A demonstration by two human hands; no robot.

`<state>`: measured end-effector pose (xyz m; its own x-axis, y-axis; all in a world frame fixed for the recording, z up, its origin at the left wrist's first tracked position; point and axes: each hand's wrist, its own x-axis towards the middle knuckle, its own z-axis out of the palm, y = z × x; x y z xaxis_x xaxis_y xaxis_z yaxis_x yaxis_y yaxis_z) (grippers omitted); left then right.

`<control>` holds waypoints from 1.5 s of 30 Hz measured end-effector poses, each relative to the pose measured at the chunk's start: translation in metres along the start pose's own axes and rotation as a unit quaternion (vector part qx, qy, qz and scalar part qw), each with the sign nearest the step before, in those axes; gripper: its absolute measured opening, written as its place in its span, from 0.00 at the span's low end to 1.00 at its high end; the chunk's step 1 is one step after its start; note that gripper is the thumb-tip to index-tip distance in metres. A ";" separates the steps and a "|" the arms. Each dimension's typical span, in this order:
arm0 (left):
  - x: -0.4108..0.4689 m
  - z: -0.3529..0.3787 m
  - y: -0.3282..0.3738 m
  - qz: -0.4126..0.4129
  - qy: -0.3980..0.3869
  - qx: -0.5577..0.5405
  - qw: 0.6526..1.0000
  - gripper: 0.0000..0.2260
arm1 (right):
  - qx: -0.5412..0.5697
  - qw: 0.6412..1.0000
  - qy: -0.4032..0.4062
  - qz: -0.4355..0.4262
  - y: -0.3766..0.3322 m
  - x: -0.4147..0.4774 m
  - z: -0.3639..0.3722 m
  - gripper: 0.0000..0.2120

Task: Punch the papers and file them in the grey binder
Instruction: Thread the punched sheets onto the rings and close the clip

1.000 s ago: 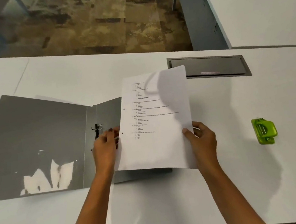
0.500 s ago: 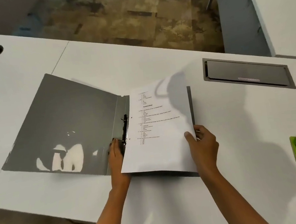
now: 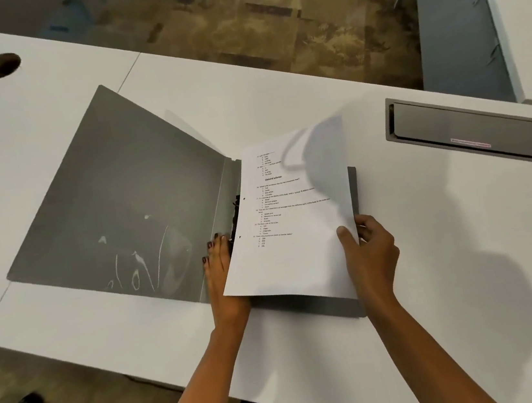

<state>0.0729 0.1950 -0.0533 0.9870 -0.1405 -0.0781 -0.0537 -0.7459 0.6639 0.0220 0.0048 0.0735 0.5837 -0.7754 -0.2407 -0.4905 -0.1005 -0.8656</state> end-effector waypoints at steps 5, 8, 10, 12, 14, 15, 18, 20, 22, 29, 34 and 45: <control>-0.001 0.003 0.001 0.003 0.012 -0.011 1.000 0.33 | -0.011 1.000 0.011 -0.005 0.000 0.001 0.004 0.09; 0.000 0.004 -0.002 0.007 0.012 0.000 1.000 0.34 | -0.019 1.000 0.015 -0.008 0.000 0.000 0.005 0.10; 0.000 0.004 -0.004 0.008 0.009 0.002 1.000 0.33 | -0.024 1.000 0.019 -0.009 0.000 -0.001 0.006 0.10; 0.000 0.005 -0.006 0.013 0.009 0.003 1.000 0.33 | -0.028 0.999 0.021 -0.012 0.000 -0.001 0.007 0.10; -0.002 0.005 -0.008 0.015 0.011 0.002 1.000 0.32 | -0.032 0.999 0.024 -0.017 -0.001 -0.001 0.008 0.10; -0.003 0.004 -0.007 0.014 0.012 -0.007 1.000 0.31 | -0.034 0.999 0.027 -0.019 -0.002 -0.002 0.009 0.10; -0.005 0.003 -0.004 0.007 0.014 -0.031 0.999 0.31 | -0.037 0.999 0.033 -0.022 -0.006 -0.002 0.011 0.11; -0.005 0.003 -0.003 0.004 0.016 -0.031 0.999 0.31 | -0.039 0.998 0.035 -0.023 -0.008 -0.002 0.012 0.11; -0.004 0.004 -0.004 -0.001 0.016 -0.030 0.999 0.31 | -0.044 0.998 0.036 -0.023 -0.010 -0.002 0.011 0.12; -0.006 0.003 -0.008 0.004 0.006 -0.024 1.000 0.31 | -0.054 0.998 0.020 -0.020 -0.013 -0.002 0.009 0.12; -0.007 0.001 -0.002 0.003 0.005 -0.026 1.000 0.32 | -0.055 0.998 0.028 -0.025 -0.015 -0.001 0.011 0.11; 0.018 -0.023 0.004 -0.086 -0.042 -0.132 0.987 0.21 | -0.052 0.998 0.030 -0.033 -0.011 0.004 0.007 0.11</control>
<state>0.0943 0.2045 -0.0347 0.9617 -0.0879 -0.2598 0.1655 -0.5693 0.8053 0.0346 0.0070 0.0793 0.5791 -0.8004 -0.1548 -0.5186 -0.2151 -0.8275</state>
